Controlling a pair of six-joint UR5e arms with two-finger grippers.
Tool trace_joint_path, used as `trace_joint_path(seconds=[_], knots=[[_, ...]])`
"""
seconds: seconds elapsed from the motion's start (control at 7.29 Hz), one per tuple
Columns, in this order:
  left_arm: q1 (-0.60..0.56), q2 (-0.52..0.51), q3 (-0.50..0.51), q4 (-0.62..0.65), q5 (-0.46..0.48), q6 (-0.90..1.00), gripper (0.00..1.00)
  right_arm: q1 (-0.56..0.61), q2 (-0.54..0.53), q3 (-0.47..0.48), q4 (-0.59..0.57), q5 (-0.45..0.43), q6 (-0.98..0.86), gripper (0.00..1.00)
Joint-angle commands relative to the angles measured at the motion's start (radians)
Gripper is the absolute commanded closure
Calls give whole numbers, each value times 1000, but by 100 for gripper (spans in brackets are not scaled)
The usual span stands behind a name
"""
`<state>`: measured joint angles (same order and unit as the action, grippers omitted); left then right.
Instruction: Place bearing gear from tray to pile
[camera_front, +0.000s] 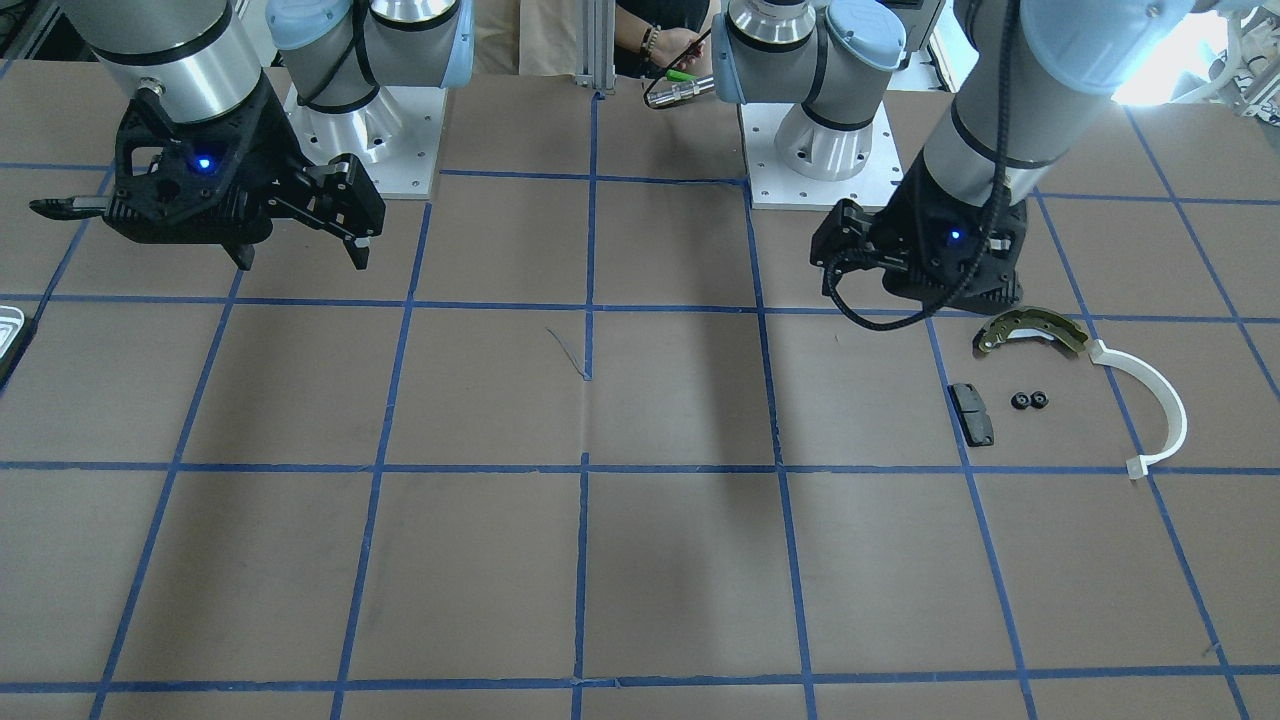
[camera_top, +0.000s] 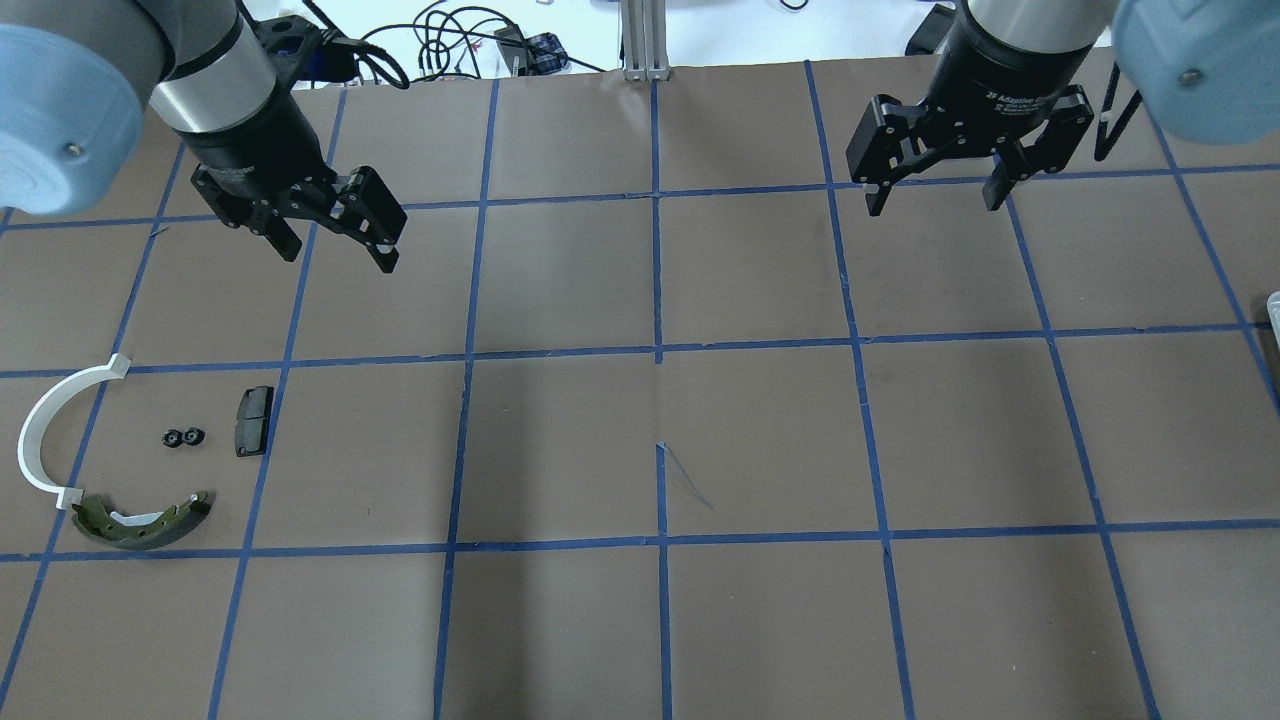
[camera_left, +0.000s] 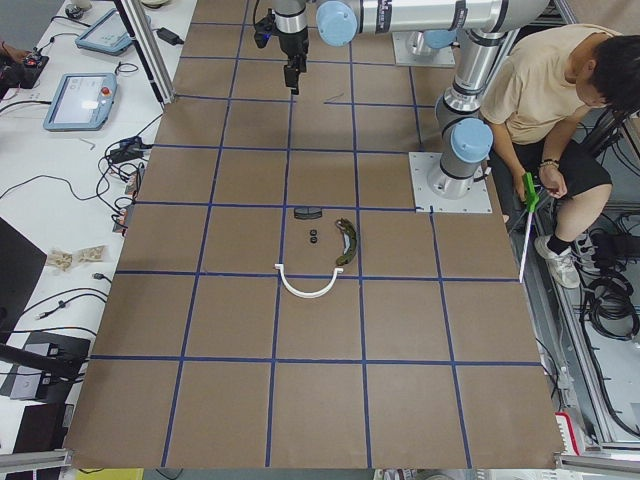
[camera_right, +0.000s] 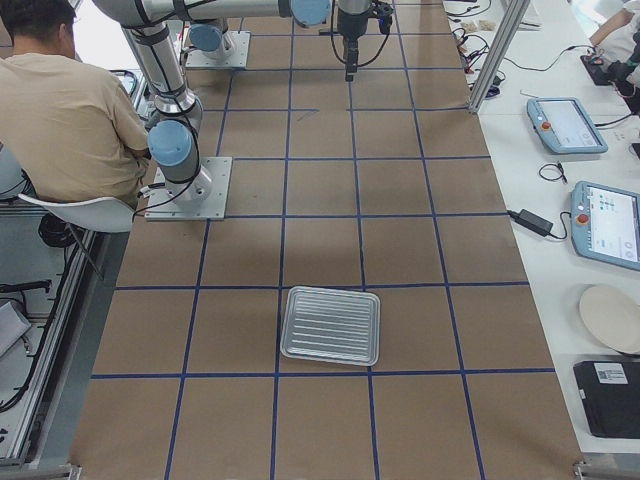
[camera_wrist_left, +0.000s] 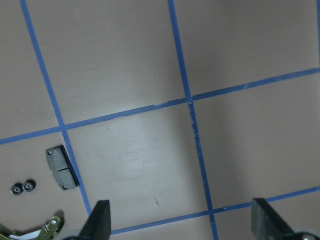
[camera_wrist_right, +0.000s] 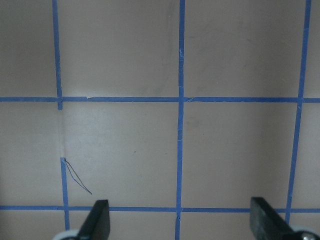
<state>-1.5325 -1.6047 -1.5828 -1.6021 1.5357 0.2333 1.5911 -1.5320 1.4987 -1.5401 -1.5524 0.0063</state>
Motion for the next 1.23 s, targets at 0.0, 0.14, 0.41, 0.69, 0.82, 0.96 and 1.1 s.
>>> trace_joint_path(seconds=[0.0, 0.14, 0.41, 0.69, 0.82, 0.96, 1.1], knots=[[-5, 74, -57, -15, -2, -20, 0, 0, 0, 0, 0, 0, 0, 0], [5, 98, -84, -15, -5, -41, 0, 0, 0, 0, 0, 0, 0, 0], [-1, 140, -133, 5, 56, -52, 0, 0, 0, 0, 0, 0, -2, 0], [5, 160, -157, 7, 44, -71, 0, 0, 1, 0, -2, 0, 0, 0], [6, 164, -157, 5, 43, -71, 0, 0, 0, 0, -2, 0, 0, 0], [6, 163, -157, 7, 40, -71, 0, 0, 1, 0, -2, 0, -2, 0], [6, 163, -158, 7, 40, -69, 0, 0, 1, 0, -2, 0, 0, 0]])
